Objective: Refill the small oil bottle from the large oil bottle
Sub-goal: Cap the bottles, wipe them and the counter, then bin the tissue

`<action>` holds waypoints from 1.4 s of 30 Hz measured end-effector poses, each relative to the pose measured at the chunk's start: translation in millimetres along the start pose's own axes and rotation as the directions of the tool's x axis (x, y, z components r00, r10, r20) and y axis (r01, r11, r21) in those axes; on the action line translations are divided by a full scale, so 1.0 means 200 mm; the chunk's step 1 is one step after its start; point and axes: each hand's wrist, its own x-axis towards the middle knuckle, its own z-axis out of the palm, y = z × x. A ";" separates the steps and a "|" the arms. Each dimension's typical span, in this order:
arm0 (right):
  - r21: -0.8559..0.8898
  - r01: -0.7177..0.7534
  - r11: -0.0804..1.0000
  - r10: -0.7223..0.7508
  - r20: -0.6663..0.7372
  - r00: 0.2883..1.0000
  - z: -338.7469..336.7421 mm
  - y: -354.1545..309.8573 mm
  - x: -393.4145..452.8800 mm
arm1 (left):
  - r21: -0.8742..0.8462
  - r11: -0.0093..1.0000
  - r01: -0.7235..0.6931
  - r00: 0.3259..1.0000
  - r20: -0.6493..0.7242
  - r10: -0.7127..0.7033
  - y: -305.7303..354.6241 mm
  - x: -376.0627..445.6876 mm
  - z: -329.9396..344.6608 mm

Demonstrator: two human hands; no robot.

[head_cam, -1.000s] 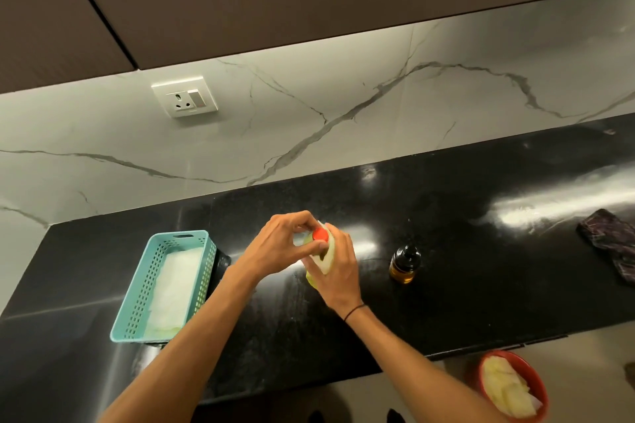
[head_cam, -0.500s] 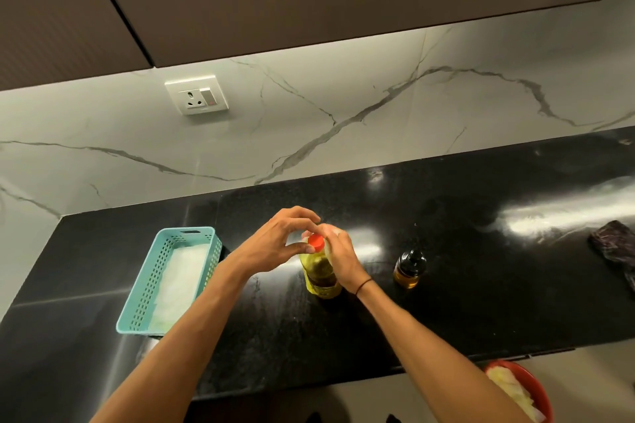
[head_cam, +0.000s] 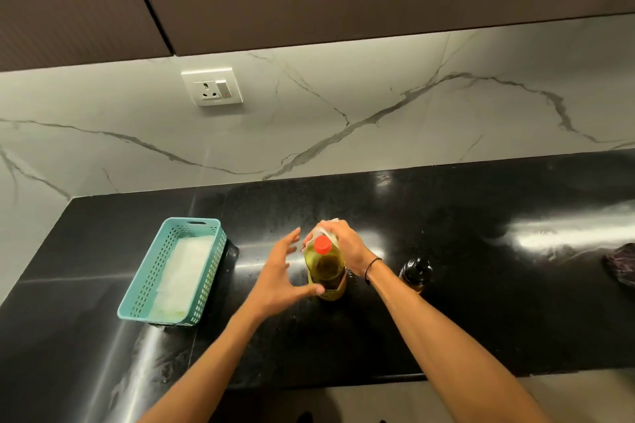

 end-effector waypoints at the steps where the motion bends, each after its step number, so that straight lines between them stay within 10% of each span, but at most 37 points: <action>1: 0.018 0.019 1.000 -0.019 -0.006 1.000 0.01 -0.03 -0.03 | -0.012 0.999 0.043 0.999 0.021 -0.043 -0.04 -0.03 0.05; 11: -0.097 0.097 0.991 -0.079 0.171 0.982 0.03 -0.25 -0.09 | -0.153 0.959 0.240 0.947 -0.180 -0.266 -0.08 0.10 0.46; 20: -0.192 -0.105 0.976 0.140 0.180 0.974 0.01 -0.23 -0.09 | -0.118 0.964 0.240 0.898 0.403 -0.175 -0.13 0.20 0.24; 33: 0.294 -0.100 0.950 0.193 -0.304 0.933 0.02 0.12 -0.21 | -0.206 0.975 0.087 0.963 -0.233 -0.135 -0.14 -0.19 0.56; 42: 0.323 -0.025 0.946 0.150 -0.369 0.917 0.13 0.29 -0.29 | -0.210 0.968 0.135 0.976 -0.138 -0.166 -0.12 -0.18 0.66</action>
